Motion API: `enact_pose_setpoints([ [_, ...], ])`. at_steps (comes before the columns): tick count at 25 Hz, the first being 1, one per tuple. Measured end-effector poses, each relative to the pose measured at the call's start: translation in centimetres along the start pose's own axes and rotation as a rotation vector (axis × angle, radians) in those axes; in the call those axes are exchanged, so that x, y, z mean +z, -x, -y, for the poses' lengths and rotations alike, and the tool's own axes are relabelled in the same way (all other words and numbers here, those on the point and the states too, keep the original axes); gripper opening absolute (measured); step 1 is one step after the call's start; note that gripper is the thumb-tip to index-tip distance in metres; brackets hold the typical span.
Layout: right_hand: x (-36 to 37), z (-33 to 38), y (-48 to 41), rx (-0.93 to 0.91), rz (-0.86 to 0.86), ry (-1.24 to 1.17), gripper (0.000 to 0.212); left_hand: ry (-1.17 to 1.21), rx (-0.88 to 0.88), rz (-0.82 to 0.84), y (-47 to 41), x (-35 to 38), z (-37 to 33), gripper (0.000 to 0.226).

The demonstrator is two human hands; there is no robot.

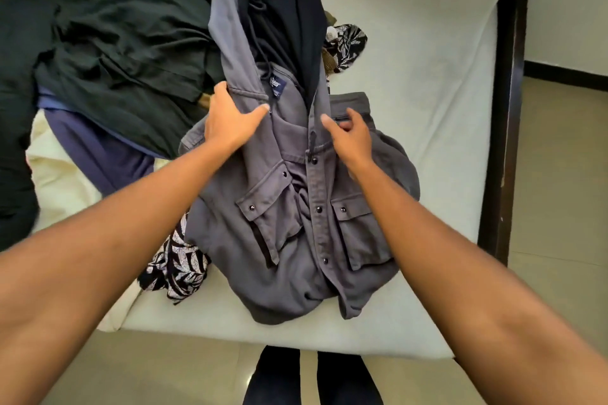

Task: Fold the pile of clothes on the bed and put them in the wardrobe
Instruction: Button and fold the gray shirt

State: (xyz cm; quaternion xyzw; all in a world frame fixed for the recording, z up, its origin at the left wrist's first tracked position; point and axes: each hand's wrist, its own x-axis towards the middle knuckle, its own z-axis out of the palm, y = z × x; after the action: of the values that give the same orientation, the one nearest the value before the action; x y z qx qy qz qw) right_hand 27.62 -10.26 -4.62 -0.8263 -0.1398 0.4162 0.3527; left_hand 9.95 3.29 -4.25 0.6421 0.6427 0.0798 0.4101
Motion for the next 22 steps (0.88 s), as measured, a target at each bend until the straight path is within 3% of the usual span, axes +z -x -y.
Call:
enact_pose_setpoints([
  [3, 2.3, 1.2, -2.8, -0.097, 0.071, 0.166, 0.022, 0.173, -0.048, 0.024, -2.2, 0.7, -1.6, 0.035],
  [5, 2.4, 1.8, -3.0, -0.178, 0.064, 0.233, 0.027, 0.276, -0.014, 0.069, -2.3, 0.3, -2.1, 0.022],
  [10, 0.1, 4.5, 0.2, -0.476, -0.17, -0.079, 0.012, 0.843, 0.035, 0.26, 0.1, -2.8, -4.8, 0.03],
  [12, 0.3, 6.9, -0.7, -0.586, -0.116, -0.132, 0.018, 0.946, 0.043, 0.269, -1.2, -3.6, -6.0, 0.024],
  [14, 0.9, 8.2, -3.7, -0.625, 0.044, 0.076, 0.045, 0.797, 0.088, 0.271, -3.0, -4.0, -6.1, 0.025],
  [17, 0.2, 4.9, -6.6, -0.426, 0.092, 0.321, 0.075, 0.28, 0.049, 0.094, -2.9, -3.1, -2.8, 0.061],
  [19, -2.2, 1.0, -5.1, -0.266, -0.093, 0.245, 0.07, -0.035, 0.178, -0.16, 0.7, -2.1, 0.2, 0.054],
  [22, -6.9, -5.8, -0.3, -0.161, -0.243, 0.143, 0.063, -0.017, 0.393, -0.298, 11.4, -0.9, 3.7, 0.022],
])
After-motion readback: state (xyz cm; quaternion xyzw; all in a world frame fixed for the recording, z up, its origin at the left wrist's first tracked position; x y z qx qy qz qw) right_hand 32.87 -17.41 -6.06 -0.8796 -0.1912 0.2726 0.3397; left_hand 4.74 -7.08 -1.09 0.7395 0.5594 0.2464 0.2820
